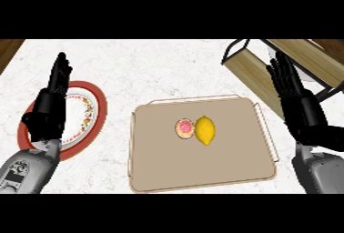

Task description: Pick the lemon from the tray and place it in the tiered shelf

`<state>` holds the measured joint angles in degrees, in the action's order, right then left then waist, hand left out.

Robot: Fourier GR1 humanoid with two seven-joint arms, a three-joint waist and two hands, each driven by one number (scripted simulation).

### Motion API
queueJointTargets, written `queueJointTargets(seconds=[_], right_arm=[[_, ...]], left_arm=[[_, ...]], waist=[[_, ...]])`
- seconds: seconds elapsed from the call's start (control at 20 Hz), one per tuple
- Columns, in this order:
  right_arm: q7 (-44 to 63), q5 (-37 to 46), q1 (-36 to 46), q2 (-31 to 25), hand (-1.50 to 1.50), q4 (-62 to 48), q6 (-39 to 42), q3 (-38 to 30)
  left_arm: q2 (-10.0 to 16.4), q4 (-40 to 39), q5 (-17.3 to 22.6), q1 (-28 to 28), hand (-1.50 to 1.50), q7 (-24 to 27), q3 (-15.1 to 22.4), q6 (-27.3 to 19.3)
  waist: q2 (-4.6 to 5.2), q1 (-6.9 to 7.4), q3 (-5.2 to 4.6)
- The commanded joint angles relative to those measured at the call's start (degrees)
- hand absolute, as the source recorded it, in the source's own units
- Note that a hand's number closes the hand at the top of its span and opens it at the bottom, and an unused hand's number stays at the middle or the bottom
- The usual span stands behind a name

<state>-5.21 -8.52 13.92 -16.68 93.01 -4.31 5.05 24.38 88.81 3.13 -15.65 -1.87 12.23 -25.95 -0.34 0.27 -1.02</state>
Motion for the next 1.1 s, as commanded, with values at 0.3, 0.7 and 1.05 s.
queueJointTargets(seconds=[0.3, 0.7, 1.05], right_arm=[[11.50, 18.90, -12.74, -16.88, 1.50, -5.63, -9.08, -7.26], [15.67, 14.49, -22.26, -4.39, -1.50, 5.88, -11.83, -3.52], [33.43, 9.42, -20.09, -12.84, -1.50, 21.96, 0.45, -1.10]], left_arm=[[-3.48, -7.17, 11.76, 12.54, 0.00, -9.17, -1.46, 6.08], [-4.09, -11.70, 17.92, 14.82, 0.00, -9.73, -3.97, 15.61], [-4.81, -15.08, 16.62, 13.29, 0.00, -8.93, -3.60, 17.22]], waist=[[2.24, -4.25, -0.60], [0.22, -0.85, 0.99], [0.31, -0.81, 0.91]])
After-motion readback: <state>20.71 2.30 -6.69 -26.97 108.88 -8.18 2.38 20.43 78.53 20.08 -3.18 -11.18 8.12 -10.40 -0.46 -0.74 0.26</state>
